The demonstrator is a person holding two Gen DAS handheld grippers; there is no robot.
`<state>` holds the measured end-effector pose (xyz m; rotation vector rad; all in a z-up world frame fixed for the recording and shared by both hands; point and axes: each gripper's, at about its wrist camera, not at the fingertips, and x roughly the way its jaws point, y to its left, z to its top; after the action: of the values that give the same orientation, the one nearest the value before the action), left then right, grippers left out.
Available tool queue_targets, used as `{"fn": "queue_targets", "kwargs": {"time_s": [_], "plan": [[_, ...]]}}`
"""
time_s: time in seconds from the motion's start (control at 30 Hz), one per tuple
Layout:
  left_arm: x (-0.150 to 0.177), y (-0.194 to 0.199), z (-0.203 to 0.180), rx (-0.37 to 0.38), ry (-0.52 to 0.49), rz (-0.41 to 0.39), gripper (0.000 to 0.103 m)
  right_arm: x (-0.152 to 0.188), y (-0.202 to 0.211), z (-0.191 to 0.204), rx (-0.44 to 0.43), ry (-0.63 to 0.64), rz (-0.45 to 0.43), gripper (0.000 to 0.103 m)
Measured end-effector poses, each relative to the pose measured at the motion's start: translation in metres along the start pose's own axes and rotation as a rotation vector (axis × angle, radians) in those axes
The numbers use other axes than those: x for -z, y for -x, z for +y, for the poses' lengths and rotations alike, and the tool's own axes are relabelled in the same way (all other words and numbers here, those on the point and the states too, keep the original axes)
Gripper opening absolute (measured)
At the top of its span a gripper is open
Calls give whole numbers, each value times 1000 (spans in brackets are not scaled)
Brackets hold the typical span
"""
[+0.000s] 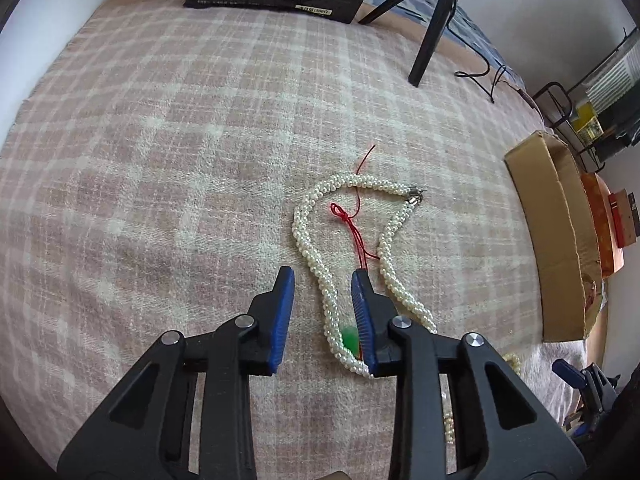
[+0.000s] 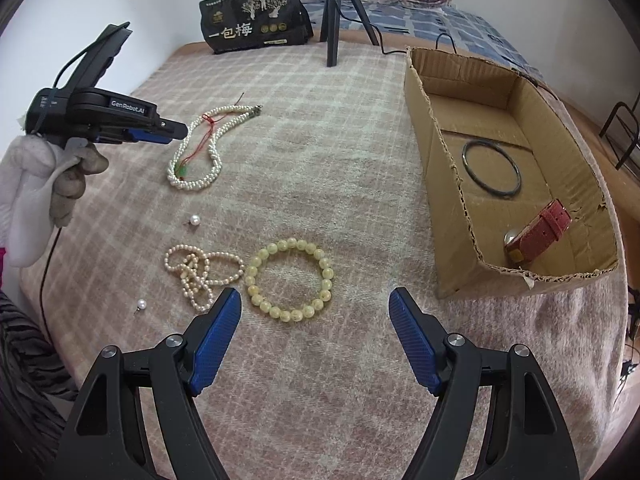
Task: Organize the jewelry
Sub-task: 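Grasp the pearl necklace with the left tool while the right tool grasps the yellow bead bracelet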
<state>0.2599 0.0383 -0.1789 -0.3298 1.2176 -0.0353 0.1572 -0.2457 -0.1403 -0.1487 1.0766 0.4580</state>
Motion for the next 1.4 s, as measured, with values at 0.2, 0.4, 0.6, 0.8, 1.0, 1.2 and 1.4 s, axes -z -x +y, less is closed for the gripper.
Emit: {"fn": "queue_targets", "kwargs": {"time_s": [0.2, 0.4, 0.6, 0.8, 1.0, 1.2, 1.4], "plan": [[-2, -13, -6, -23, -12, 23, 23, -2, -1, -2, -2, -6, 5, 76], [-1, -24, -13, -59, -28, 23, 23, 0, -10, -7, -28, -36, 39, 76], [0, -28, -20, -88, -53, 5, 23, -1, -25, -21, -82, -128, 69, 63], [0, -29, -22, -114, -79, -9, 20, -5, -36, -21, -66, -154, 83, 56], [1, -30, -24, -135, -80, -22, 13, -12, -47, -9, 19, -77, 84, 53], [-1, -29, -23, -140, -79, -32, 6, -17, -50, 4, 74, -6, 65, 22], [-4, -18, -16, -88, -31, -35, 6, -20, -50, 8, 71, 20, 63, 6]]}}
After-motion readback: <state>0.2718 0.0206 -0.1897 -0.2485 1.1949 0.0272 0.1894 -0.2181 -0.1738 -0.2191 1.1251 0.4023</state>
